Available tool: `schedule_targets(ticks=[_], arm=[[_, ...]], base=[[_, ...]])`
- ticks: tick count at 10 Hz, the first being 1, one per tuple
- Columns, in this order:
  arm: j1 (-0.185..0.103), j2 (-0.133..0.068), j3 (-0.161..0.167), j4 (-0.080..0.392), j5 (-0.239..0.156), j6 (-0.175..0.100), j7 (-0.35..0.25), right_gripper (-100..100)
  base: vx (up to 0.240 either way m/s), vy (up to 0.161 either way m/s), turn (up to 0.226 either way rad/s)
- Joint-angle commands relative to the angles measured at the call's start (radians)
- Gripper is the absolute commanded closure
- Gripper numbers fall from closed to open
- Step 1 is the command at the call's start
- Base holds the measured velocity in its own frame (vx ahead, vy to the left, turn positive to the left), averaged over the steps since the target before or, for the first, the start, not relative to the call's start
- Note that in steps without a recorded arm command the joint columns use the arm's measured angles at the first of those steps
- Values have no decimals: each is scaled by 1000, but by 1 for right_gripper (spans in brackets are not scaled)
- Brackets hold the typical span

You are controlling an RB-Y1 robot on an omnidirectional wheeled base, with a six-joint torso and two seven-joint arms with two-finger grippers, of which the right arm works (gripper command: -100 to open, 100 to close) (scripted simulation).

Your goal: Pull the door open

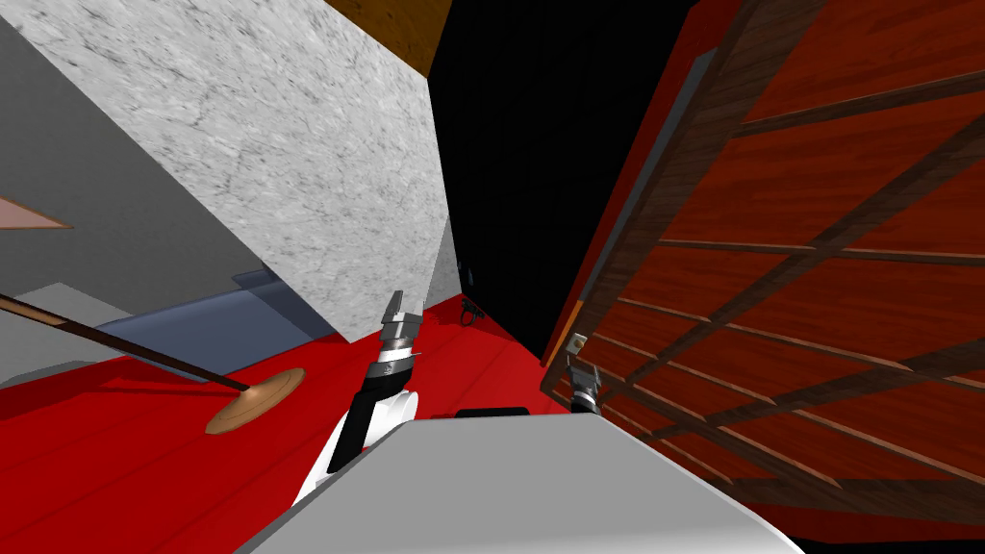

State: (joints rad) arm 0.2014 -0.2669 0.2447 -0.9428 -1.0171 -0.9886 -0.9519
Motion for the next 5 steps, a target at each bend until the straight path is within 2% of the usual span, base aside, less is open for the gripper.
schedule_targets(ticks=[1, 4, 5], arm=[[6, 3, 13, -15, -23, -8, -49, -100], [14, 8, 35, -34, -60, -22, -116, -100], [12, 7, 30, -29, -51, -18, -99, -100]], base=[[-69, 4, 47], [-52, 3, 39], [-26, 3, 7]])
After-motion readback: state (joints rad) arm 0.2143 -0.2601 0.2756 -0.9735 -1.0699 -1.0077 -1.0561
